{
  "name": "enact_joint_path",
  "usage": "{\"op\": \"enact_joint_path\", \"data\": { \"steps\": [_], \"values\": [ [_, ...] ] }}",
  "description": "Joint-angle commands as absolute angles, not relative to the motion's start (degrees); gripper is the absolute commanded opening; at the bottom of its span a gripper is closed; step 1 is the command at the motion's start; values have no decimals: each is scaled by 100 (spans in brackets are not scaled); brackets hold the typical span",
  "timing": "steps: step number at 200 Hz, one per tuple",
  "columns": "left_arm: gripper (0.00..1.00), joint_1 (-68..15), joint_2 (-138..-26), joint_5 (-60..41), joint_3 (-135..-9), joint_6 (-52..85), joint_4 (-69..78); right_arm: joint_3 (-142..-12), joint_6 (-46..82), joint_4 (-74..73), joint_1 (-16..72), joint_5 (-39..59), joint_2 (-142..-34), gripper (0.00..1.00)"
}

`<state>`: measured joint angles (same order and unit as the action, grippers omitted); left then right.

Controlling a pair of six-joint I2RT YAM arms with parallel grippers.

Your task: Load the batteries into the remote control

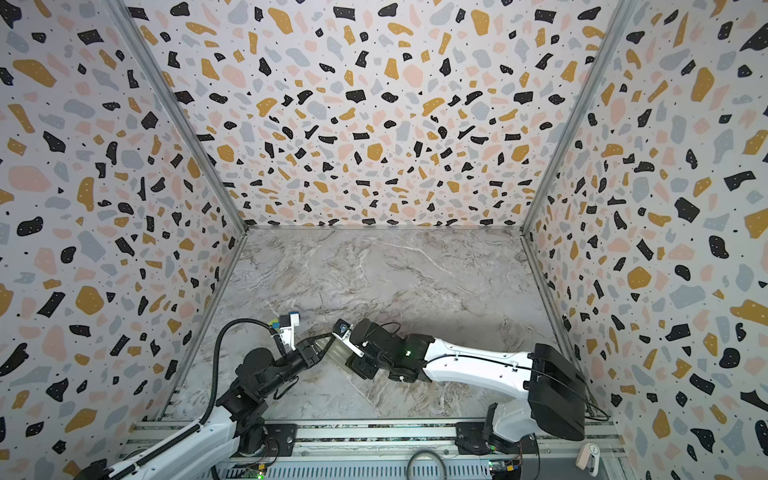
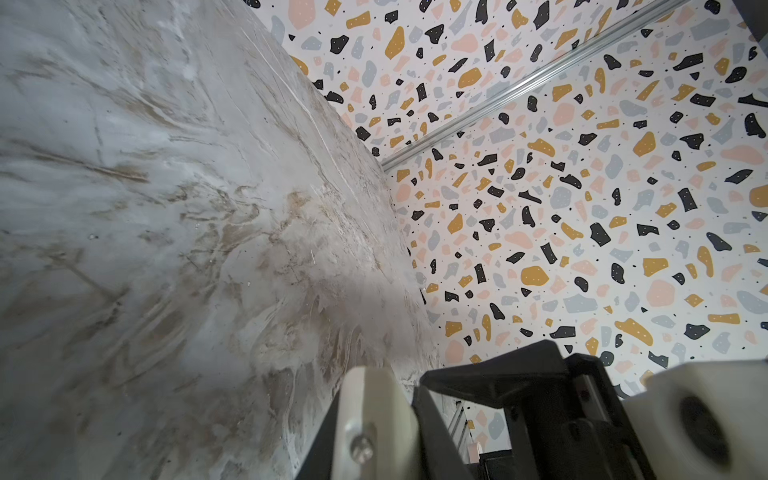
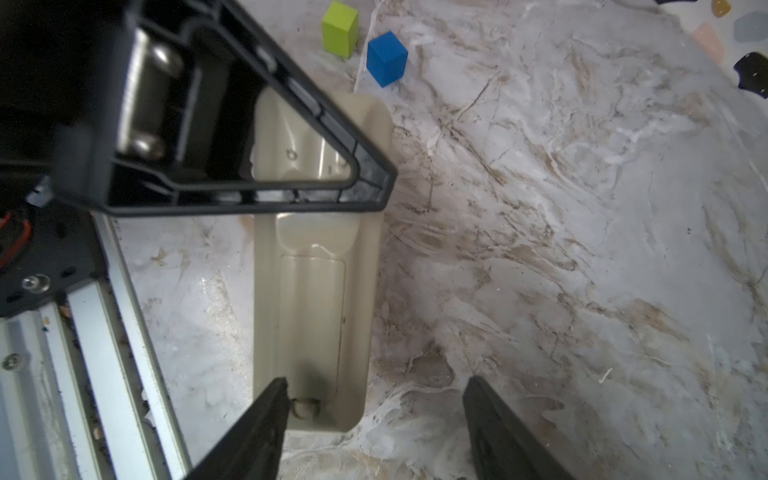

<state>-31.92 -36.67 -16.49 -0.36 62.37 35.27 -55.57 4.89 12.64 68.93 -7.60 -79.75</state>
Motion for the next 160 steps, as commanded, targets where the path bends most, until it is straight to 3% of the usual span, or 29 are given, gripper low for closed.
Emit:
{"op": "enact_joint_path", "data": {
  "steps": [1,86,160],
  "values": [
    [0,-3209,-3646,-1587,-11,6291,3946,-5408,664,917,6927,-557,-7681,78],
    [0,-3208,-3656,-1512,-37,6394,3998,-5484,790,428,6933,-506,-8423,85],
    [0,-3208,-3657,-1503,-42,6433,4025,-5498,807,340,6926,-588,-8797,75]
  ]
}}
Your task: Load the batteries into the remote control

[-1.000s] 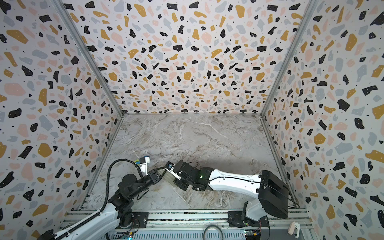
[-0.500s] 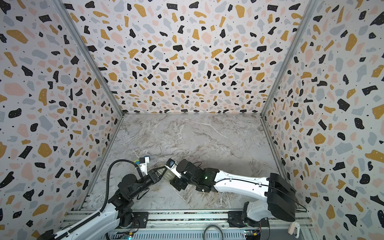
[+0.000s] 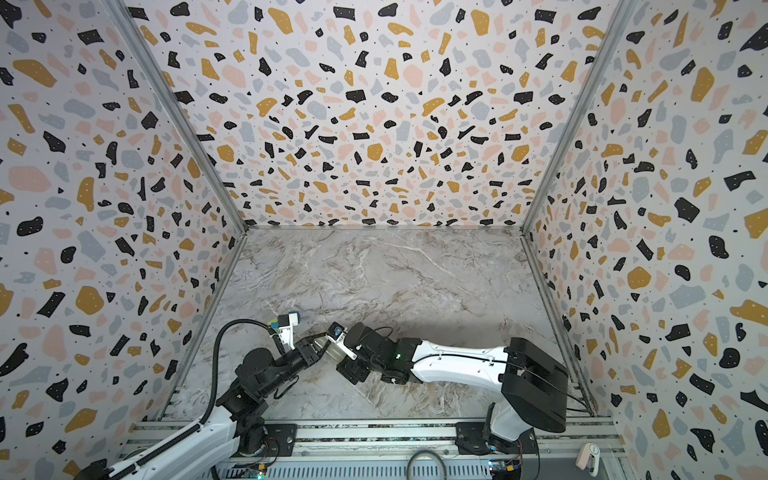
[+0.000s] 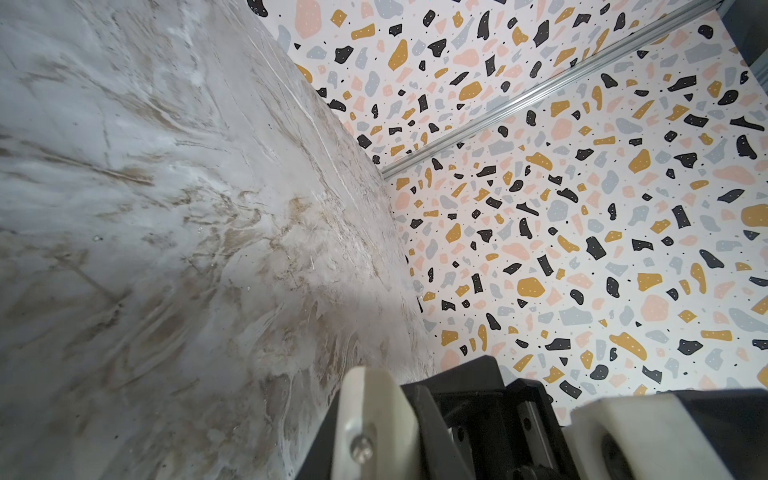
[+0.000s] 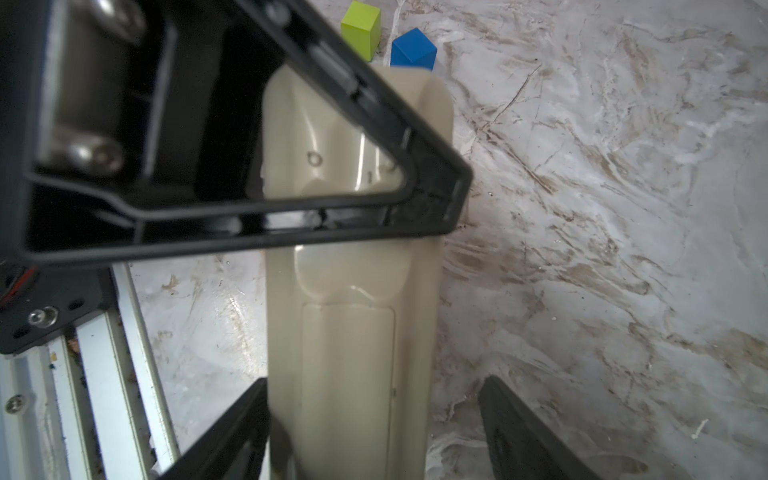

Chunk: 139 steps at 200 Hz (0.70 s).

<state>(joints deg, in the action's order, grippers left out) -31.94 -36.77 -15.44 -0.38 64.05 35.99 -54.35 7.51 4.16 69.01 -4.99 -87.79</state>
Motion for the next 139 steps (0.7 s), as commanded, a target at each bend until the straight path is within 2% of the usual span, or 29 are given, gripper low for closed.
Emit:
{"op": "enact_joint_path", "data": {
  "steps": [1,27,73,97,108,129,139],
  "values": [
    [0,-3208,-3652,-1503,-43,6433,4025,-5499,808,349,6926,-589,-8804,75],
    [0,-3210,-3648,-1494,-28,6447,4032,-5483,808,326,6926,-602,-8797,64],
    [0,-3208,-3646,-1478,-72,6432,3997,-5457,808,304,6926,-623,-8779,34],
    [0,-3209,-3622,-1487,-163,6302,3849,-5377,826,278,6895,-635,-8698,25],
    [13,-3212,-3588,-1502,-253,6189,3702,-5326,832,259,6869,-617,-8633,23],
    [46,-3209,-3549,-1544,-448,5869,3426,-5177,844,216,6730,-505,-8413,20],
    [57,-3208,-3551,-1576,-545,5719,3307,-5078,853,219,6635,-445,-8258,19]
  ]
}}
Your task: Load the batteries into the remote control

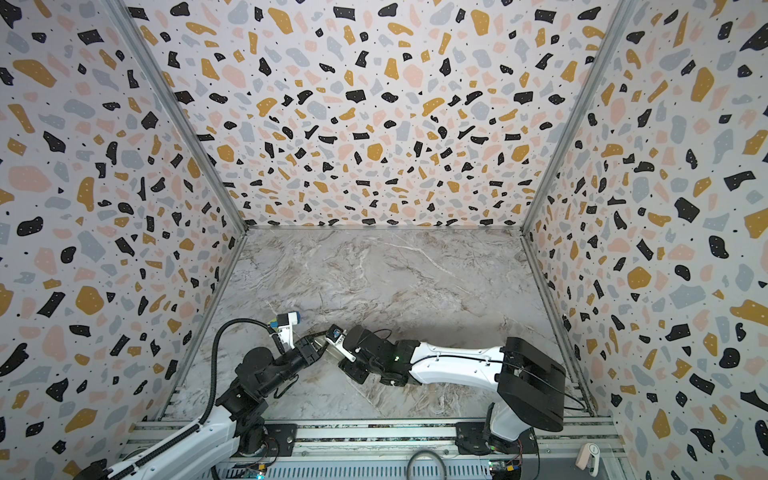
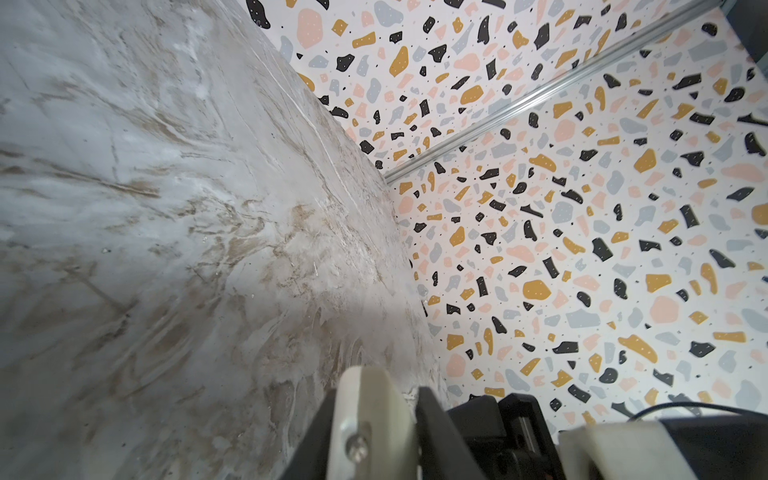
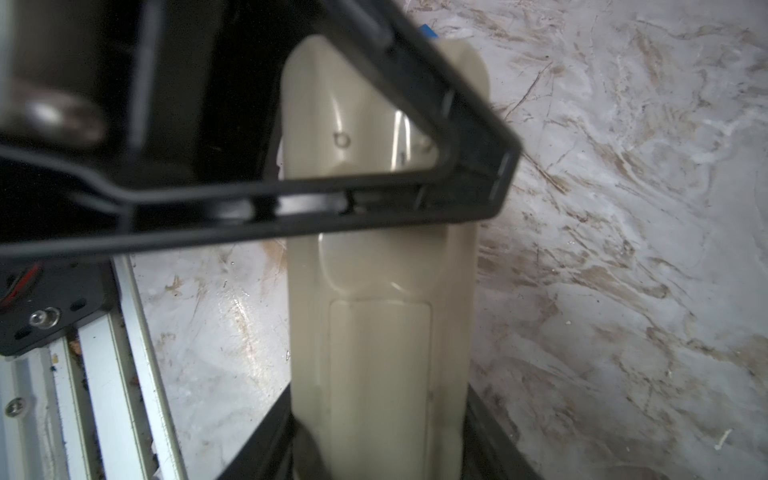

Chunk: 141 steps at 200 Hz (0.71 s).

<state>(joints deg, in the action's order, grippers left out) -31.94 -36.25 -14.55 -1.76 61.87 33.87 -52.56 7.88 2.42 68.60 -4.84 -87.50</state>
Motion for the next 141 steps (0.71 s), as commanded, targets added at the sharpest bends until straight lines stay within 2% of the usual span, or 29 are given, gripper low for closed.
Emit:
{"op": "enact_joint_path", "data": {
  "steps": [1,14,52,81,109,141],
  "values": [
    [58,-3208,-3551,-1583,-554,5703,3297,-5066,848,220,6618,-438,-8238,19],
    [70,-3208,-3564,-1661,-671,5508,3170,-4931,831,228,6458,-336,-8003,18],
    [87,-3255,-3699,-2182,-1037,4787,3016,-4470,721,154,5931,368,-7097,16],
    [92,-3695,-3661,-2283,-1348,4259,3040,-4149,675,-36,5455,1494,-6230,14],
    [92,-4264,-3643,-2478,-1617,3731,3251,-3916,690,-296,5189,2502,-5538,12],
    [93,-4519,-3774,-2733,-1787,3613,3619,-3684,780,-758,5123,3528,-5128,9]
  ]
}}
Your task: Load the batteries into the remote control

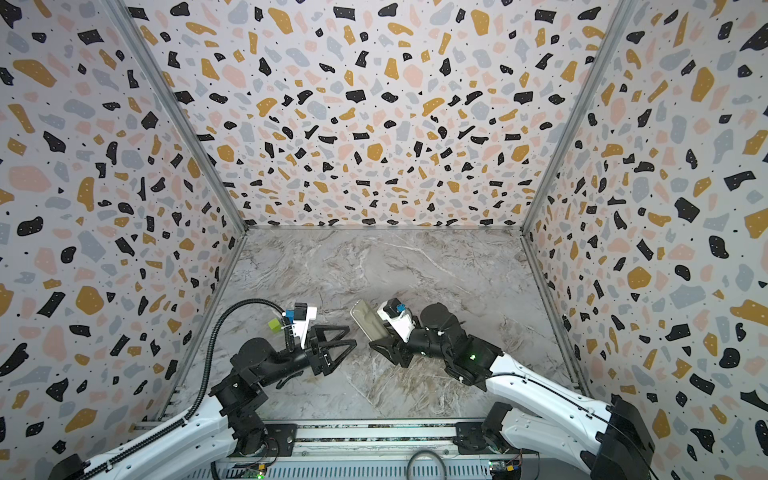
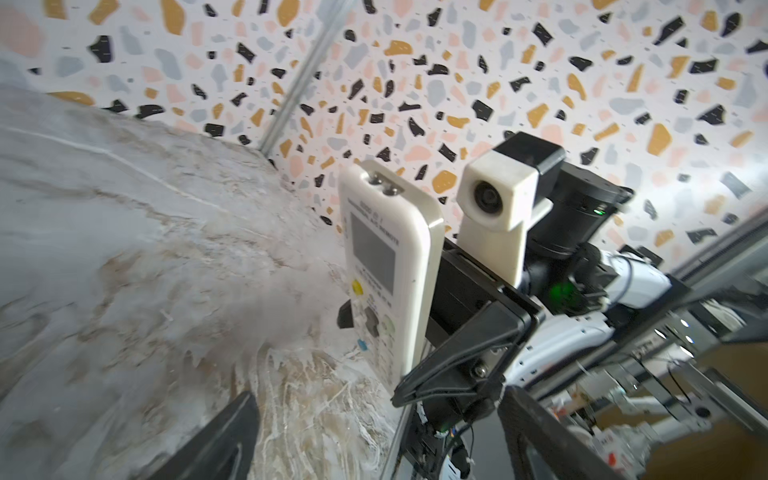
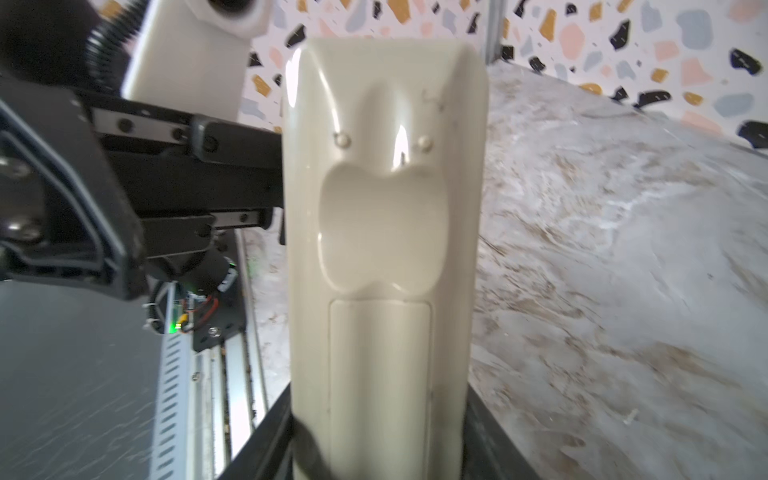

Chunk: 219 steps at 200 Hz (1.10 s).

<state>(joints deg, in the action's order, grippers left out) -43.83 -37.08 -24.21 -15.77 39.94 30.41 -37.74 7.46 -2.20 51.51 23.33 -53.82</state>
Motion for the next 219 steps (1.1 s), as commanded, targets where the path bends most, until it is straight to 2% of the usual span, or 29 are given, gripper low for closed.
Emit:
{"op": "enact_joint_path", "data": {
  "steps": [1,49,109,158,191,219],
  "values": [
    [92,-4527,-3781,-2738,-1794,3613,3633,-3683,781,-779,5123,3566,-5122,9],
    [85,-4930,-3985,-2882,-2141,3355,3834,-3485,995,-1440,5133,4407,-4843,8],
    [79,-5291,-4249,-2963,-2494,2991,3691,-3486,1091,-1541,5132,4562,-4976,6],
    [64,-5445,-4341,-3023,-2563,2904,3658,-3472,1181,-1660,5128,4668,-5034,6],
    [50,-5502,-4364,-3017,-2575,2883,3644,-3452,1204,-1695,5133,4711,-5089,6],
    [43,-5550,-4395,-2990,-2601,2873,3645,-3448,1239,-1740,5129,4767,-5123,6]
  ]
}}
